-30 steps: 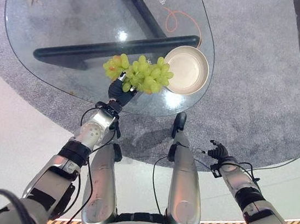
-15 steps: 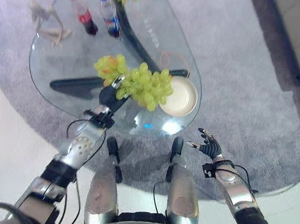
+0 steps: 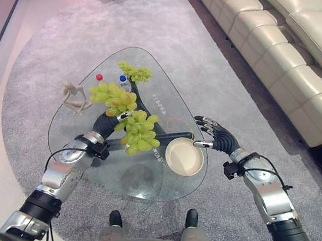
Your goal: Pick up fruits into the plate
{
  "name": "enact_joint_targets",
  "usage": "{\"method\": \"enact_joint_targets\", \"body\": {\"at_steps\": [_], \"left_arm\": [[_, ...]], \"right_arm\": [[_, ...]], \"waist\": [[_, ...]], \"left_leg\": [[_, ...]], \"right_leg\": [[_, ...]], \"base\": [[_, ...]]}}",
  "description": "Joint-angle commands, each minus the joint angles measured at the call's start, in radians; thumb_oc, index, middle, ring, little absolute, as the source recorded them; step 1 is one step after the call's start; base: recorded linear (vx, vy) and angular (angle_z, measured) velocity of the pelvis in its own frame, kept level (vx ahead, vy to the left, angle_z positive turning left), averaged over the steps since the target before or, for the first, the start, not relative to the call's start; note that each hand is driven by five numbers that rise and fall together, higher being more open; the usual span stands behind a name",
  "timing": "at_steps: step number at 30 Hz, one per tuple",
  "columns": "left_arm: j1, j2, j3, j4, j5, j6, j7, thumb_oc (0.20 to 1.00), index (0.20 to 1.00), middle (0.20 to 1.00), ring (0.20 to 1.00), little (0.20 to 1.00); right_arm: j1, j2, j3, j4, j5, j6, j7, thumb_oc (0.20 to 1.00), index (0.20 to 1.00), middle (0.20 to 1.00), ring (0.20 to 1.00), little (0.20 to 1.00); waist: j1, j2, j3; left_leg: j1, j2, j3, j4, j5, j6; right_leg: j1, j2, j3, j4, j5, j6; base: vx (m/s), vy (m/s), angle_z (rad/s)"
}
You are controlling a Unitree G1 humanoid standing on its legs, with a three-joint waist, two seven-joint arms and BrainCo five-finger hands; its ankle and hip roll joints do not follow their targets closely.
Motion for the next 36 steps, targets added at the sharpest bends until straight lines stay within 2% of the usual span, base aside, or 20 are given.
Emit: {"method": "enact_joint_targets", "body": {"at_steps": [1, 4, 5, 10, 16, 18, 22, 28, 36], "left_arm": [[-0.09, 0.043, 0.009, -0.012, 0.135, -0.081, 0.041, 0.2, 0.2, 0.2, 0.2, 0.2], [-0.107, 0.061, -0.011, 0.0, 0.233, -0.105, 0.061, 0.2, 0.2, 0.2, 0.2, 0.2], [-0.114, 0.071, -0.023, 0.005, 0.311, -0.124, 0.081, 0.2, 0.2, 0.2, 0.2, 0.2], [-0.161, 0.079, -0.081, 0.016, 0.412, -0.168, 0.155, 0.2, 0.2, 0.2, 0.2, 0.2], [-0.176, 0.047, -0.114, -0.009, 0.409, -0.186, 0.179, 0.2, 0.2, 0.2, 0.2, 0.2], [-0.175, 0.032, -0.121, -0.024, 0.404, -0.202, 0.196, 0.2, 0.2, 0.2, 0.2, 0.2], [-0.193, 0.002, -0.131, -0.046, 0.368, -0.249, 0.216, 0.2, 0.2, 0.2, 0.2, 0.2], [-0.221, -0.039, -0.161, -0.088, 0.331, -0.245, 0.236, 0.2, 0.2, 0.2, 0.2, 0.2], [-0.239, -0.068, -0.189, -0.112, 0.354, -0.254, 0.264, 0.2, 0.2, 0.2, 0.2, 0.2]], "right_arm": [[-0.085, -0.003, 0.043, -0.093, 0.089, 0.014, 0.05, 1.0, 1.0, 1.0, 1.0, 1.0], [-0.116, 0.004, 0.07, -0.098, 0.141, 0.048, 0.077, 1.0, 1.0, 1.0, 1.0, 1.0], [-0.126, 0.007, 0.084, -0.105, 0.16, 0.064, 0.076, 1.0, 1.0, 1.0, 1.0, 1.0], [-0.189, 0.046, 0.171, -0.12, 0.252, 0.118, 0.061, 1.0, 1.0, 1.0, 1.0, 1.0], [-0.211, 0.096, 0.229, -0.142, 0.3, 0.16, 0.039, 1.0, 1.0, 1.0, 1.0, 1.0], [-0.218, 0.116, 0.245, -0.156, 0.333, 0.186, 0.025, 1.0, 1.0, 1.0, 1.0, 1.0], [-0.231, 0.146, 0.263, -0.167, 0.375, 0.196, -0.007, 1.0, 1.0, 1.0, 1.0, 1.0], [-0.262, 0.195, 0.29, -0.184, 0.44, 0.22, -0.065, 1.0, 1.0, 1.0, 1.0, 1.0], [-0.27, 0.234, 0.31, -0.2, 0.52, 0.258, -0.114, 1.0, 1.0, 1.0, 1.0, 1.0]], "waist": [[0.017, -0.02, -0.048], [0.024, -0.024, -0.054], [0.026, -0.026, -0.057], [0.035, -0.034, -0.062], [0.038, -0.036, -0.068], [0.039, -0.038, -0.072], [0.039, -0.042, -0.082], [0.04, -0.044, -0.085], [0.039, -0.048, -0.088]], "left_leg": [[-0.033, 0.006, -0.01, 0.07, -0.061, 0.01], [-0.024, 0.008, -0.014, 0.068, -0.065, 0.01], [-0.022, 0.009, -0.016, 0.067, -0.067, 0.009], [-0.009, 0.015, -0.008, 0.059, -0.069, 0.007], [0.003, 0.018, -0.005, 0.049, -0.068, 0.003], [0.009, 0.02, -0.002, 0.046, -0.067, 0.002], [0.013, 0.024, 0.007, 0.041, -0.065, -0.002], [0.018, 0.027, 0.013, 0.038, -0.069, -0.003], [0.019, 0.029, 0.017, 0.038, -0.075, 0.0]], "right_leg": [[0.017, -0.014, -0.063, 0.082, -0.075, -0.007], [0.029, -0.014, -0.067, 0.076, -0.077, -0.007], [0.032, -0.014, -0.067, 0.074, -0.078, -0.006], [0.045, -0.018, -0.076, 0.055, -0.071, 0.0], [0.054, -0.022, -0.076, 0.043, -0.063, 0.005], [0.059, -0.024, -0.078, 0.038, -0.06, 0.007], [0.059, -0.026, -0.081, 0.035, -0.055, 0.009], [0.06, -0.029, -0.084, 0.03, -0.052, 0.014], [0.057, -0.032, -0.077, 0.028, -0.052, 0.017]], "base": [[0.0, 0.0, 0.0], [0.0, -0.012, 0.01], [0.0, 0.0, 0.0], [-0.02, -0.02, 0.02], [0.0, 0.0, 0.0], [0.0, 0.0, 0.0], [0.0, 0.0, 0.0], [0.0, 0.0, 0.0], [0.0, 0.0, 0.0]]}}
